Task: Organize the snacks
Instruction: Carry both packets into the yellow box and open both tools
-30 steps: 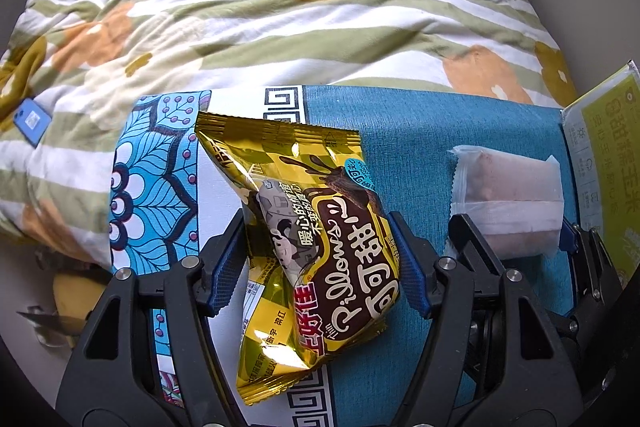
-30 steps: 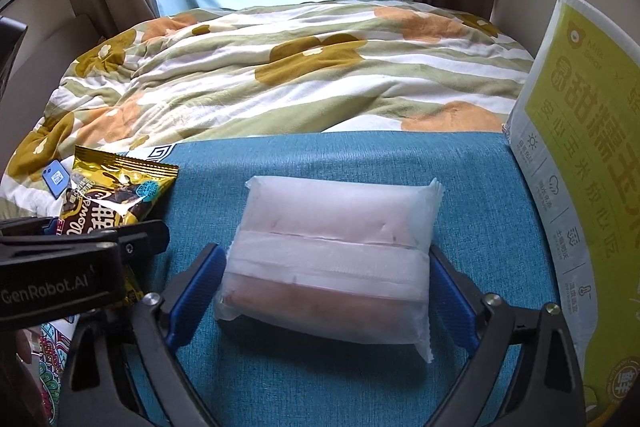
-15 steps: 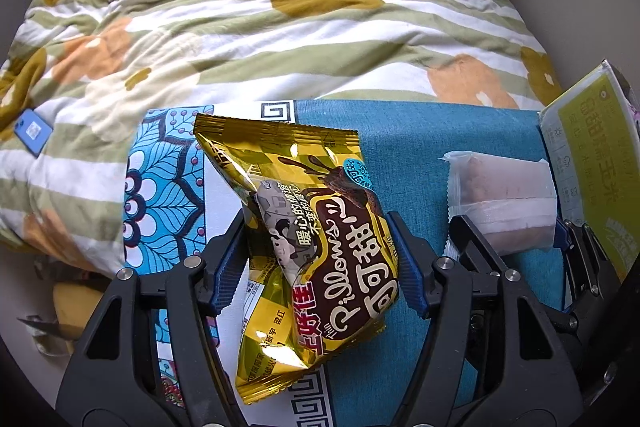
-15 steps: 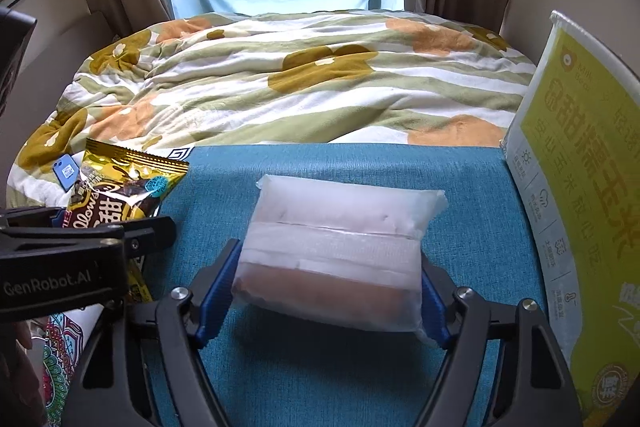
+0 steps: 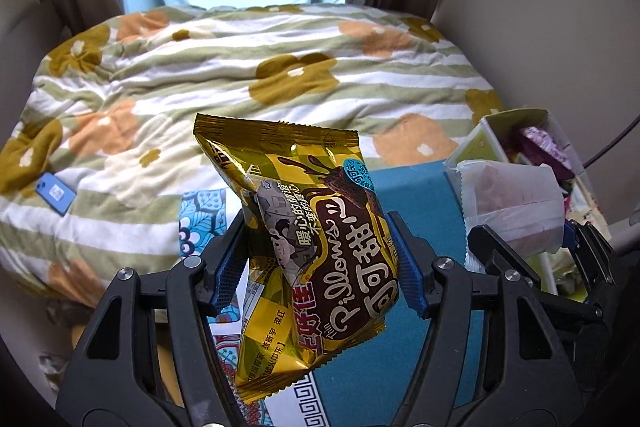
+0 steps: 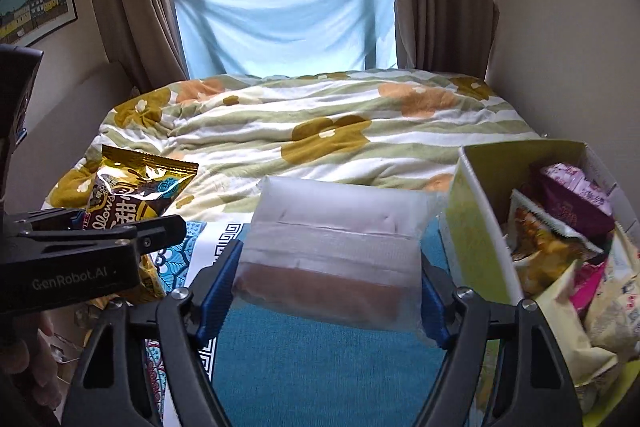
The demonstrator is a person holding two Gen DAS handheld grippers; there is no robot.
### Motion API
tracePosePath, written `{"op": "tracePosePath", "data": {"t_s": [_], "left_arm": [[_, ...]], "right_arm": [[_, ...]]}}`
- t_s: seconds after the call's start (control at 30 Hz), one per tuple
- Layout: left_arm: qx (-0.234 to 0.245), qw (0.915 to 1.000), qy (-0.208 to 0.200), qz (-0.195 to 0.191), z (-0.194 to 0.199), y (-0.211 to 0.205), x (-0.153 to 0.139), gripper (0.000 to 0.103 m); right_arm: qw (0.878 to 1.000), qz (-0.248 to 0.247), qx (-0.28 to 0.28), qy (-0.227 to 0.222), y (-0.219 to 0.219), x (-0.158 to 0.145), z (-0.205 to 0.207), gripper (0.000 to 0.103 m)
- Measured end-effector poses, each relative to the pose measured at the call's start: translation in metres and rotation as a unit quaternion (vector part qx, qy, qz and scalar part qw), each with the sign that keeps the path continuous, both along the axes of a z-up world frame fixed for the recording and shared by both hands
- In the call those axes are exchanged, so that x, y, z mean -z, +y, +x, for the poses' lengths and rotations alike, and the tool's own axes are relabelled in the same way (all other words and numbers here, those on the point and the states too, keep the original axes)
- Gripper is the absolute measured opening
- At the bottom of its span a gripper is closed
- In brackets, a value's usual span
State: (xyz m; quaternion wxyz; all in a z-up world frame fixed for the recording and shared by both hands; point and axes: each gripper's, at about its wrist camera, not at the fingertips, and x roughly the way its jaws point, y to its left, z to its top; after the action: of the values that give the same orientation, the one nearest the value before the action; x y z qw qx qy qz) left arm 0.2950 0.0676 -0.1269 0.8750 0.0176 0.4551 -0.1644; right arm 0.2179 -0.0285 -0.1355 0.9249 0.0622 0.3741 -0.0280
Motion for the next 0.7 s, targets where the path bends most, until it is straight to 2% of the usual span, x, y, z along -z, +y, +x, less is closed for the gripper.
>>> {"op": "tracePosePath", "data": {"t_s": [0.2,0.33,0.53,0.7], "left_arm": [[0.051,0.9982,-0.027,-0.016,-0.015,-0.039,-0.044,0.062],[0.078,0.9954,-0.039,-0.041,-0.025,-0.078,-0.063,0.062],[0.098,0.9931,-0.032,-0.057,-0.026,-0.160,-0.062,0.062],[0.081,0.9940,-0.011,-0.073,-0.015,-0.231,-0.050,0.063]], "right_arm": [[0.999,0.016,0.030,-0.014,-0.029,-0.053,-0.036,0.073],[0.998,0.003,0.058,-0.025,-0.061,-0.080,-0.061,0.073],[0.997,0.011,0.078,-0.025,-0.131,-0.098,-0.083,0.073],[0.997,0.014,0.072,-0.024,-0.191,-0.103,-0.090,0.074]]}}
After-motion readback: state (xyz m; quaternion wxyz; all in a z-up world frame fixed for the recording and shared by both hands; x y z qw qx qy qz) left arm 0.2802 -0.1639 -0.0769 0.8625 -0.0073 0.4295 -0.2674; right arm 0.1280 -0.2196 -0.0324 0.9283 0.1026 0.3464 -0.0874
